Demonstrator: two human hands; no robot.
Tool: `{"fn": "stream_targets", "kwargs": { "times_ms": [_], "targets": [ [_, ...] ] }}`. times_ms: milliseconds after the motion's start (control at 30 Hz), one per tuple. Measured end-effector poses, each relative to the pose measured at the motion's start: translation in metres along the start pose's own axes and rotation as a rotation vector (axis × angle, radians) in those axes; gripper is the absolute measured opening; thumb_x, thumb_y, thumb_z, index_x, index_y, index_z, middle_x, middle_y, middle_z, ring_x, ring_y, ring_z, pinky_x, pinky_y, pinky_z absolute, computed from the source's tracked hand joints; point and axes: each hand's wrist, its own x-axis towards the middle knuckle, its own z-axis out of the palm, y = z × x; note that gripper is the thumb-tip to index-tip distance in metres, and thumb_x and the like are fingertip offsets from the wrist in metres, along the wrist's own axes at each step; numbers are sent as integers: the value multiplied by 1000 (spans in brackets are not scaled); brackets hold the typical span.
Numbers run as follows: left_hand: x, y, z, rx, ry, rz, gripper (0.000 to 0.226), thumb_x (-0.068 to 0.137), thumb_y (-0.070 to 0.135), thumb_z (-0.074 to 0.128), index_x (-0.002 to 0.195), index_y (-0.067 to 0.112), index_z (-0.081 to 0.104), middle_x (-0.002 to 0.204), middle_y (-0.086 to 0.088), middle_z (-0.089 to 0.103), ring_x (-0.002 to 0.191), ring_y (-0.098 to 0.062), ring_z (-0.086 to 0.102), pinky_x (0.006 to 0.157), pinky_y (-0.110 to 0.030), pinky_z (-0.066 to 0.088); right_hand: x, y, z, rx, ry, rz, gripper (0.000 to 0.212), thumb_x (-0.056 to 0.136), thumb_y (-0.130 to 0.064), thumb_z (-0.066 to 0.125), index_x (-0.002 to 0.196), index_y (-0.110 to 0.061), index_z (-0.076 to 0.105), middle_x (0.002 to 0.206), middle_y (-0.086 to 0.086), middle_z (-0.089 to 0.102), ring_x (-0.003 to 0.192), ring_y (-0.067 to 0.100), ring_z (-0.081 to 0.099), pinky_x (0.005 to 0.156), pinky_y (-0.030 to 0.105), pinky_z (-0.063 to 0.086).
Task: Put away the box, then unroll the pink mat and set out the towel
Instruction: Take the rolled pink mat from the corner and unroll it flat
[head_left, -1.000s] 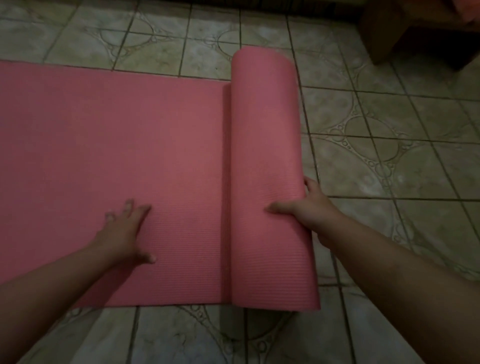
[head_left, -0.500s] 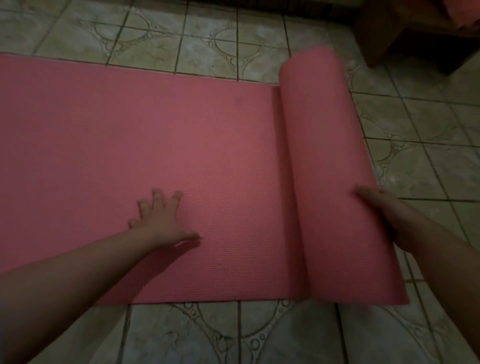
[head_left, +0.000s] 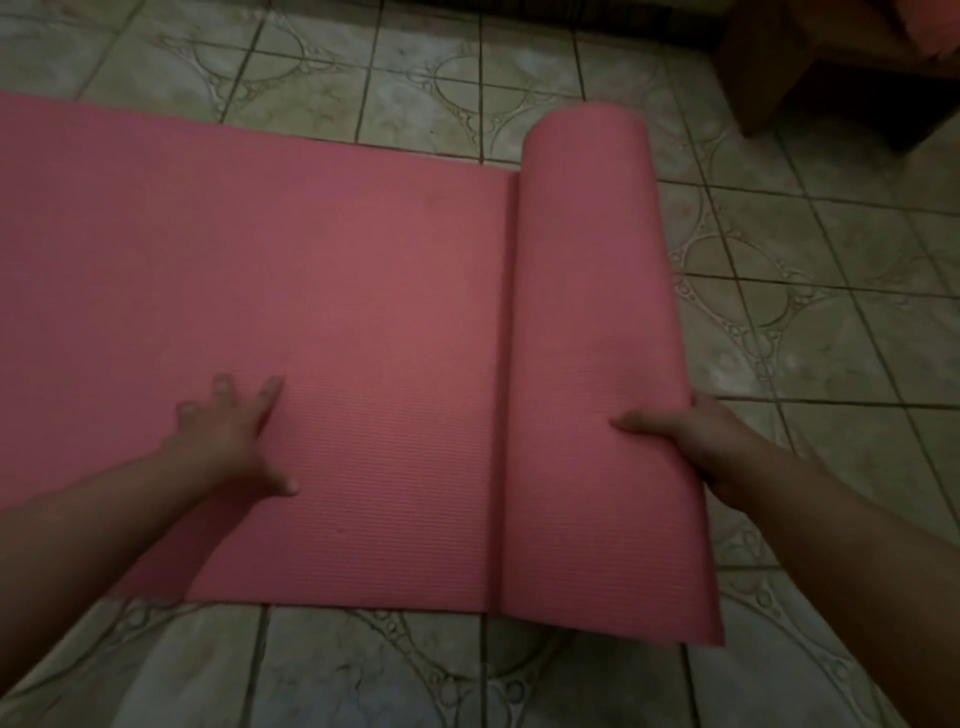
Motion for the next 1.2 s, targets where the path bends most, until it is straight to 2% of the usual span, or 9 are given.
{"fn": "stream_targets", "kwargs": {
  "times_ms": [67,167,333,467,600,700,767,1000,1200],
  "targets": [
    [-2,-7,-8,53,-10,-36,141,45,63,82,148,34,-10,154,-28,-10,140,-49,12,116,-49,18,0,0,9,-4,-6,-4,63,58,-14,85,116,-8,62,108,9,71,96,26,69,87,42,54],
    [-9,6,-14,41,-26,-43,145,44,62,83,149,21,-9,153,-30,-7,142,-44,8,116,-48,16,-1,3,5,-136,40,-21,77,52,-31,89,119,-11,57,109,3,69,95,19,67,81,32,53],
    [-22,56,-5,-41,-28,185,131,53,69,74,149,22,-1,158,-8,-16,144,-39,-8,114,-58,15,1,3,-36,-516,318,-8,114,52,-37,91,144,-9,29,139,19,48,121,32,52,99,41,44],
    [-26,97,3,31,-4,351,120,60,73,65,150,28,-1,158,-6,-19,144,-36,-12,114,-59,13,1,-2,-52,-501,558,-50,68,69,-36,77,125,-6,54,125,22,59,111,34,57,89,37,44],
    [-27,113,12,39,-37,360,125,55,77,64,148,33,-8,157,-6,-23,144,-38,-13,112,-62,13,-8,-10,-33,-218,271,40,59,66,-60,71,108,-20,61,91,-8,69,81,8,66,67,23,42],
    [-28,114,22,49,-77,313,139,46,78,68,145,34,-19,153,-7,-31,142,-40,-17,110,-64,11,-7,-3,-16,-170,132,88,132,35,-57,83,146,-16,25,137,-4,50,119,14,53,97,32,43],
    [-27,114,27,85,-66,288,143,43,78,70,142,35,-24,152,-9,-34,142,-40,-17,110,-64,11,-3,6,-5,-305,186,71,154,27,-49,91,150,-20,4,150,3,32,132,24,39,109,42,36],
    [-28,96,25,87,-4,245,144,47,74,72,147,23,-18,154,-16,-25,144,-40,-10,114,-56,14,2,-5,16,-245,164,-10,111,57,-18,84,146,-17,18,128,9,51,102,23,55,83,32,47],
    [-24,70,10,71,-3,193,148,43,71,76,148,16,-14,155,-20,-19,144,-41,-6,115,-53,19,4,-17,28,-173,51,-57,103,61,-13,82,145,-16,22,121,6,54,104,24,58,92,40,51]
  ]
}}
